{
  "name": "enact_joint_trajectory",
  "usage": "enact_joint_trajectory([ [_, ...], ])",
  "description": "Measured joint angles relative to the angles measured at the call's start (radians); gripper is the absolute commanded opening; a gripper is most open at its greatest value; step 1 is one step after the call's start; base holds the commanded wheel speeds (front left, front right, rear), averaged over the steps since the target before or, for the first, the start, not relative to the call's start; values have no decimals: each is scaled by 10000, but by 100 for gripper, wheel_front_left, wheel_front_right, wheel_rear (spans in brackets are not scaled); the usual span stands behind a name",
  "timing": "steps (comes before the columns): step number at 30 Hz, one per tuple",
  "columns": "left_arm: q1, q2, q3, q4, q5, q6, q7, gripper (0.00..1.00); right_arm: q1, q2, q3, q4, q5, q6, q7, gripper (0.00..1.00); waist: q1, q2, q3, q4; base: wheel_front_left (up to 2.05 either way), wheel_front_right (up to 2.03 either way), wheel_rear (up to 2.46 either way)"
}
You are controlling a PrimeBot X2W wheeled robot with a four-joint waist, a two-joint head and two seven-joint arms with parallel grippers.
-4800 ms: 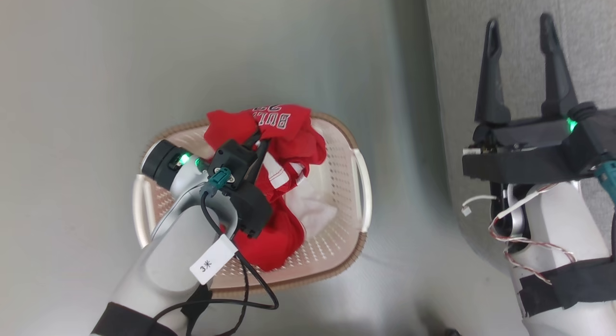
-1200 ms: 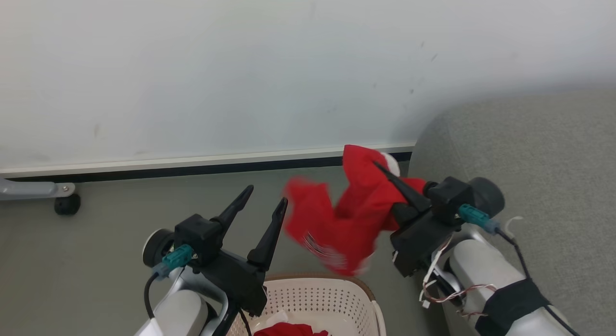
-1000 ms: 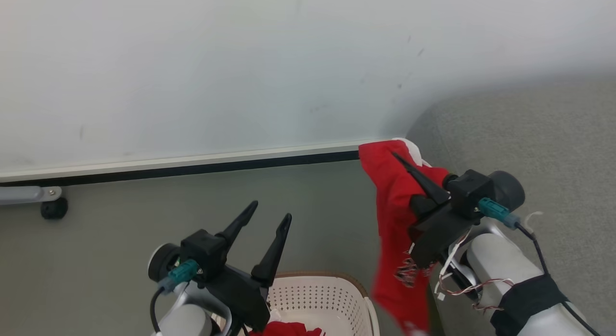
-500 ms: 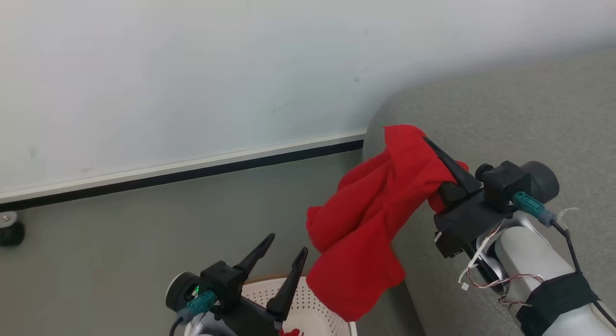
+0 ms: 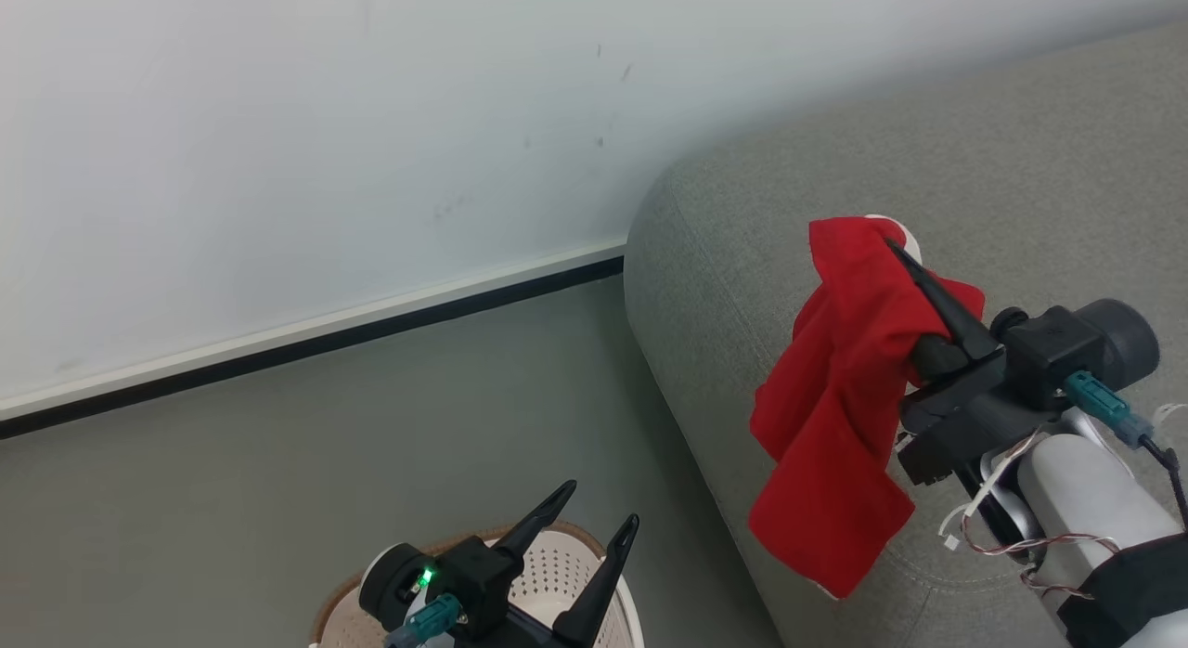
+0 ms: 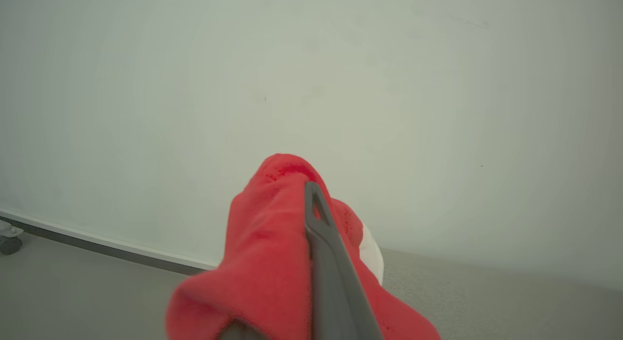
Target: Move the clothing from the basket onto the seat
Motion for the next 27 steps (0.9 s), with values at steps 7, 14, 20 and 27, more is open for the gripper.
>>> enact_joint_trajectory([
  [7, -158, 119, -79, -311, 286, -73, -2, 100, -218, -349, -403, -286, 21, -107, 109, 0, 1, 0, 574, -148, 0, 0, 0],
  [14, -732, 380, -82, -771, 665, -86, -2, 100, -2522, -395, -1168, 278, 357, -25, 456, 0, 2, 1, 1394, -109, 0, 0, 0],
  [20, -1287, 646, -134, -1235, 966, -173, 117, 100, -4460, -821, -1967, 1287, 642, -21, 811, 0, 3, 1, 2173, 42, 0, 0, 0],
  [27, -1885, 1011, -61, -1983, 1319, -174, 380, 100, -6104, -1331, -2673, 2439, 855, -115, 1151, 0, 3, 1, 3124, 253, 0, 0, 0],
])
